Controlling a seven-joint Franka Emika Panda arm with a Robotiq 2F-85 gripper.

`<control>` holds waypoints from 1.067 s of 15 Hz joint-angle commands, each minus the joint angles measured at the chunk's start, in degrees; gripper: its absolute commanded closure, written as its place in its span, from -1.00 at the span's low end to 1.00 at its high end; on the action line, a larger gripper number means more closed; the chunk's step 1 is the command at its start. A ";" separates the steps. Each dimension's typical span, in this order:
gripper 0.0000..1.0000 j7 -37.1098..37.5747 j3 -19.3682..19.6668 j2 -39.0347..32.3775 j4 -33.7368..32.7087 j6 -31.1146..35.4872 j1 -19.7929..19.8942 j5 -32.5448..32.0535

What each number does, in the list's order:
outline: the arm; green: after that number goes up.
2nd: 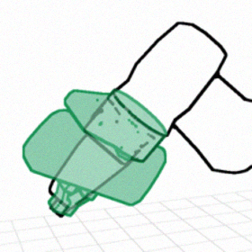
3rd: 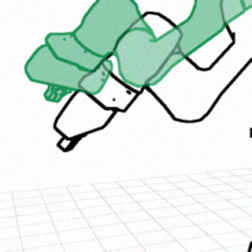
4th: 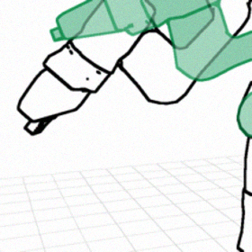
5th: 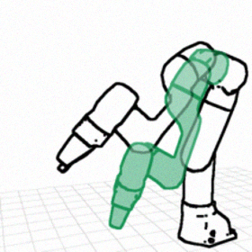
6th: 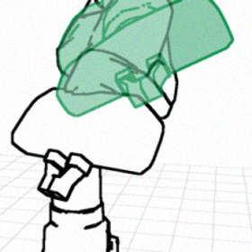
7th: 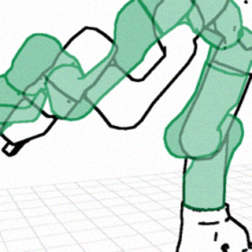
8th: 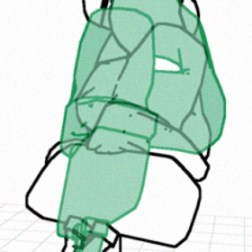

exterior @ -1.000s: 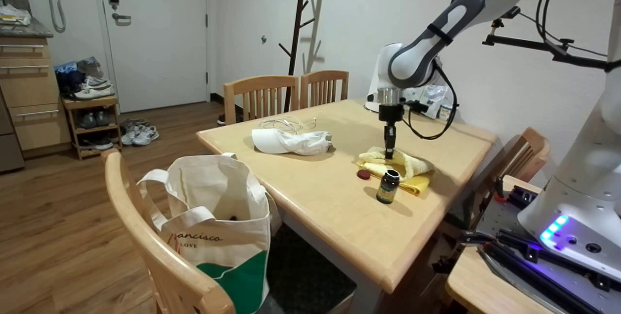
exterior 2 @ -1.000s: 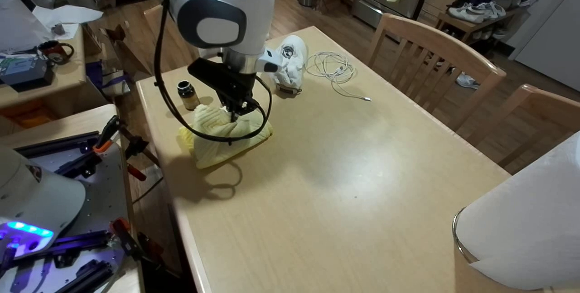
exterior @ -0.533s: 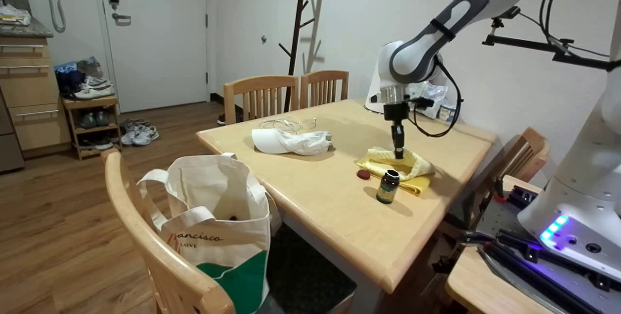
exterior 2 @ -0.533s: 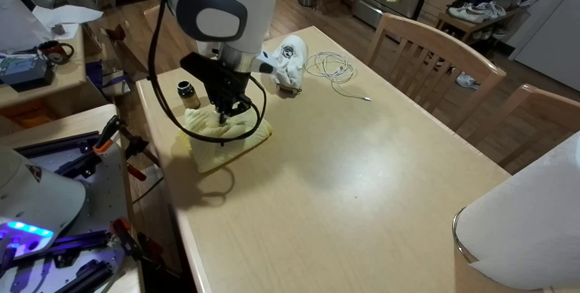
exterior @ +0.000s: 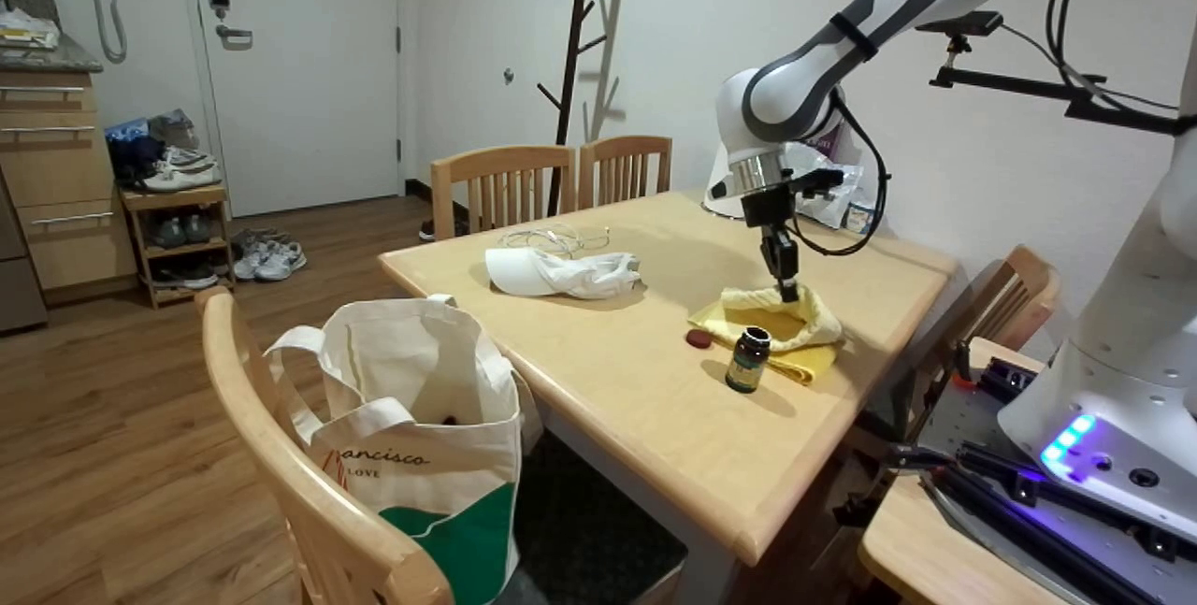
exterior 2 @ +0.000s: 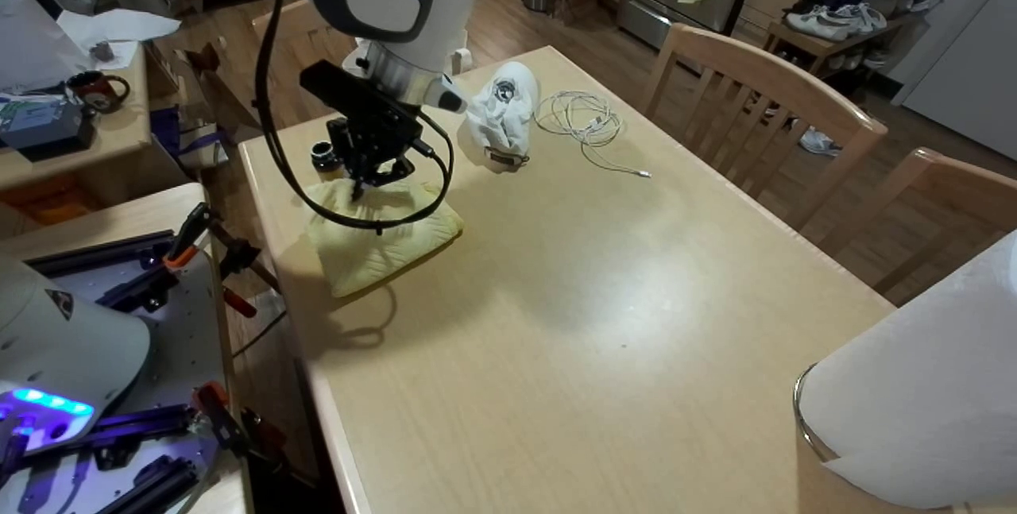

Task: Use the towel to wipe the table

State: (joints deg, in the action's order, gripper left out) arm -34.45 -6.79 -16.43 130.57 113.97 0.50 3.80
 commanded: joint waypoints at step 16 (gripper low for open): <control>-1.00 -3.83 0.14 0.52 -13.37 -12.78 0.66 15.22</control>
State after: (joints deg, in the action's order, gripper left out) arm -41.68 -8.64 -17.17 119.40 100.00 -0.05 17.05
